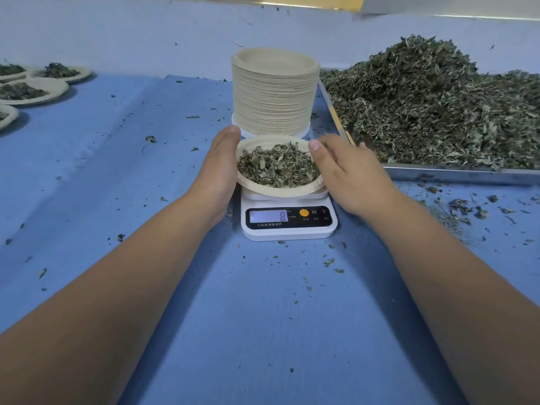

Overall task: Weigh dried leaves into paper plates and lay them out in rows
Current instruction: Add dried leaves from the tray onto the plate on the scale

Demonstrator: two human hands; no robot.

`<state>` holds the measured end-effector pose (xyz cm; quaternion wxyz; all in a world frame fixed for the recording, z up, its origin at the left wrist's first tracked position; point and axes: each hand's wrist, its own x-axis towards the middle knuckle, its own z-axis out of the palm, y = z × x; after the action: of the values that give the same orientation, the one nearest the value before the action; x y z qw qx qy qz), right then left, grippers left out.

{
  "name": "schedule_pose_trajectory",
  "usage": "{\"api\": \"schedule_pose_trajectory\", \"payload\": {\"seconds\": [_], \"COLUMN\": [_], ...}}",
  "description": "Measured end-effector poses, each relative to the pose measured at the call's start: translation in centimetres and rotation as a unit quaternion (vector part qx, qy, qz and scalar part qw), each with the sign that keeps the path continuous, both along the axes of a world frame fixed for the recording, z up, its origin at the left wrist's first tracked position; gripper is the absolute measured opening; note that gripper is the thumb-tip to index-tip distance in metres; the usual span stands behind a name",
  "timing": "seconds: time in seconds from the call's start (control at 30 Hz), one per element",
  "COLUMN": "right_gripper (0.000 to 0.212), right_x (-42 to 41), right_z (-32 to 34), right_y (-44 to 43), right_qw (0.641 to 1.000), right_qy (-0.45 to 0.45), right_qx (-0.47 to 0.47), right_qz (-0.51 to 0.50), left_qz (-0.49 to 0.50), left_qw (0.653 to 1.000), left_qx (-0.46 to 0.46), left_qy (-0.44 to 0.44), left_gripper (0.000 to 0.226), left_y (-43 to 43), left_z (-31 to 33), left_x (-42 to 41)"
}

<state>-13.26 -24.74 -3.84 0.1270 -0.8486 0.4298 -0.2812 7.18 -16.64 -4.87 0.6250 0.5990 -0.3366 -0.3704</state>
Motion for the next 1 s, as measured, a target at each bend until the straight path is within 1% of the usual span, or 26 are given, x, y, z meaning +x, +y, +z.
{"api": "schedule_pose_trajectory", "payload": {"seconds": [0.07,0.1,0.2,0.27,0.4,0.47,0.53,0.6,0.67,0.73,0.87,1.0], "right_gripper": [0.041,0.040,0.044,0.036,0.032,0.035,0.040,0.041,0.037,0.036,0.035,0.037], "right_x": [0.2,0.2,0.1,-0.1,-0.2,-0.2,-0.2,-0.3,-0.4,-0.4,-0.5,-0.6], "right_z": [0.1,0.2,0.7,0.8,0.7,0.8,1.1,1.3,1.6,1.6,1.5,1.4], "right_y": [0.1,0.2,0.4,0.4,0.5,0.7,0.9,1.2,1.3,1.4,1.3,1.1], "right_qw": [1.000,1.000,0.998,0.998,0.999,1.000,1.000,0.998,0.995,0.994,0.994,0.996], "right_qy": [-0.015,-0.019,-0.054,-0.067,-0.033,-0.021,-0.030,-0.060,-0.089,-0.095,-0.092,-0.069], "right_qx": [0.008,0.009,0.014,0.011,0.025,0.023,0.000,-0.020,-0.033,-0.043,-0.053,-0.059], "right_qz": [0.005,0.004,0.004,0.003,0.001,0.001,-0.005,-0.010,-0.012,-0.011,-0.013,-0.025], "left_qz": [0.003,0.007,0.009,-0.001,-0.018,-0.012,-0.007,-0.001,0.012,0.009,0.012,0.007], "left_qw": [1.000,1.000,1.000,1.000,1.000,1.000,0.999,0.999,0.999,0.999,0.998,0.998], "left_qx": [-0.003,-0.005,-0.011,-0.005,0.011,0.016,0.019,0.016,0.004,-0.005,-0.012,-0.005], "left_qy": [0.003,0.004,0.013,0.013,-0.017,-0.023,-0.030,-0.043,-0.049,-0.051,-0.054,-0.061], "left_gripper": [0.062,0.064,0.057,0.060,0.070,0.072,0.073,0.067,0.048,0.031,0.023,0.024], "left_y": [-0.3,-0.4,-0.7,-0.9,-0.8,-0.6,-0.5,-0.3,0.0,0.1,0.1,0.1], "left_z": [-0.1,-0.1,-0.2,-0.3,-0.3,-0.4,-0.5,-0.6,-0.4,-0.3,-0.3,-0.3], "left_x": [0.2,0.3,0.6,0.6,0.3,0.4,0.6,0.5,0.3,0.1,0.1,0.0]}}
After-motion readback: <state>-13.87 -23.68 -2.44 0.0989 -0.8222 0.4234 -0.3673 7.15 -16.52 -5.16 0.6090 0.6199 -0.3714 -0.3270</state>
